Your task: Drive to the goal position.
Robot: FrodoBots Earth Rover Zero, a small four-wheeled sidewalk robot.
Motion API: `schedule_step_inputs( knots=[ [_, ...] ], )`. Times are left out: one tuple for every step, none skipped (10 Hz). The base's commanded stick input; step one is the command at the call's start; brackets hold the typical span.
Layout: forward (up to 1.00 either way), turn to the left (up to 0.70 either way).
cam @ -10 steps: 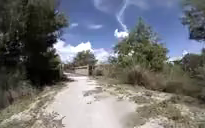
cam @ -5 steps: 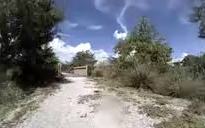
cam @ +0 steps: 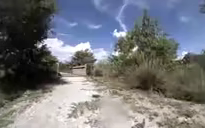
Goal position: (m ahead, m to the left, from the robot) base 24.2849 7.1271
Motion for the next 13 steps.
schedule_step_inputs(
  knots=[
    [0.84,0.00],
    [0.84,0.00],
    [0.84,0.00],
    [0.84,0.00],
    [0.84,0.00],
    [0.84,0.00],
    [0.84,0.00],
    [0.84,0.00],
    [0.84,0.00],
    [0.84,0.00],
    [0.84,0.16],
    [0.84,0.31],
    [0.84,0.33]
  ],
)
